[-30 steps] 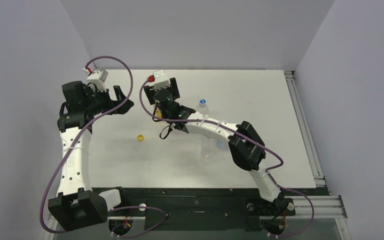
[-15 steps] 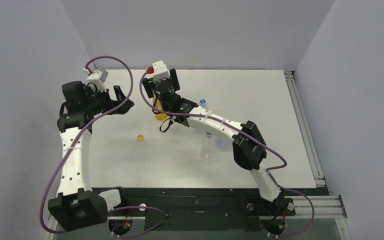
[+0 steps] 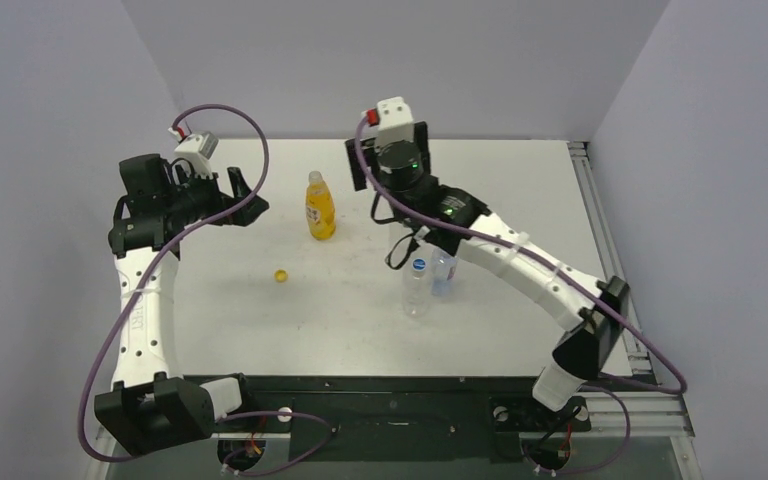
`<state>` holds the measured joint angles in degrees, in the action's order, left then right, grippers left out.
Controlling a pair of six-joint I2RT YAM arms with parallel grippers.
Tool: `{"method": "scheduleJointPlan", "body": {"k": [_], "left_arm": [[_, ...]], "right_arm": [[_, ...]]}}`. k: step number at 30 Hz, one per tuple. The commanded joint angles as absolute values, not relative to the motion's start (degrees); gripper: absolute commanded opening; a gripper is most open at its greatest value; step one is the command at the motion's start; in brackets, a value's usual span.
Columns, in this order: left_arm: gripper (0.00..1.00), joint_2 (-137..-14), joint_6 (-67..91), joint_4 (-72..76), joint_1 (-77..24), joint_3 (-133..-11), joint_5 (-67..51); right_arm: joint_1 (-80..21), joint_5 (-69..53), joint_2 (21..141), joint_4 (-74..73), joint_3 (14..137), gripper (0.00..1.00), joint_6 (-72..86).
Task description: Unscrew the bottle caps
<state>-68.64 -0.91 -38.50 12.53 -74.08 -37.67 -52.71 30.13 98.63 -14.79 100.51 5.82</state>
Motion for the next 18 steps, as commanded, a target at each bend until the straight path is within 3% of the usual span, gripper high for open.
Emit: {"method": "scheduleJointPlan", "body": {"k": [1,7,18], "left_arm": [[0.97,-68.8,-3.13,-41.14,12.92,-77.37,-41.66],[0.96,-68.65,-3.2,-41.91,12.92,-78.27,-43.76],[0.96,-68.34,-3.64,-41.93,12.9,-77.83,-44.79]], "right_arm": [[-47.22,29.25,90.45,-23.67,93.07,0.82,11.3],[-44.25,21.56,87.61,-26.61,88.34,0.85,11.14],[-43.54,15.92,92.68,-24.24,85.93,0.86,13.11]]}}
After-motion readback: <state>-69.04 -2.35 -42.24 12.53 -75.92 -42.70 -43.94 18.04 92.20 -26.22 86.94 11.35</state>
